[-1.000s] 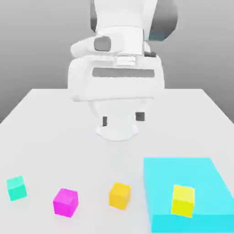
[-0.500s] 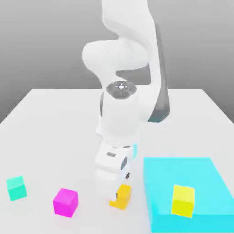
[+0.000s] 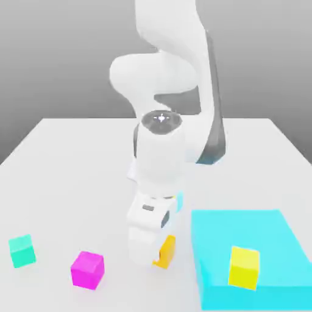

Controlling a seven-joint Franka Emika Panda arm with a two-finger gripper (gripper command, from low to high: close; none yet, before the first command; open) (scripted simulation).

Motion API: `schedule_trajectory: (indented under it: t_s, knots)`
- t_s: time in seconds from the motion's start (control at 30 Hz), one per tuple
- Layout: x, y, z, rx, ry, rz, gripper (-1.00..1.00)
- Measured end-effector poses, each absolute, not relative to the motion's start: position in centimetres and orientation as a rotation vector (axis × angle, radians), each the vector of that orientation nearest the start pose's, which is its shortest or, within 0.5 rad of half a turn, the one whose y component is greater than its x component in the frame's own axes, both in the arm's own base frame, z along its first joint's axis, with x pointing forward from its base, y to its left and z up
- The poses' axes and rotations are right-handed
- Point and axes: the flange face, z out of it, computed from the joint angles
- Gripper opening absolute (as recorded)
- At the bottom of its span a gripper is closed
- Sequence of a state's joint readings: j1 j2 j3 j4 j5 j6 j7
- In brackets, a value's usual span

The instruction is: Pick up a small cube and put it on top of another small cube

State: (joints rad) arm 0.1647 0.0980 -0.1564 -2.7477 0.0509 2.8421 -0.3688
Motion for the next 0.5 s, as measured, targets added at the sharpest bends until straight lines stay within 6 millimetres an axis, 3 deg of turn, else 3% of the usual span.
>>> schedule_trajectory:
  t_s: [0.2,0.4,0.43,0.5]
  knots:
    - [40.2,-13.2,21.2,-3.122,0.348,0.007,-1.00]
    - [37.0,-26.5,23.2,-2.908,1.186,0.004,-1.00]
    - [36.5,-28.3,22.8,-2.859,1.299,0.002,-1.00]
    - [36.0,-29.7,20.8,-2.819,1.382,0.000,-1.00]
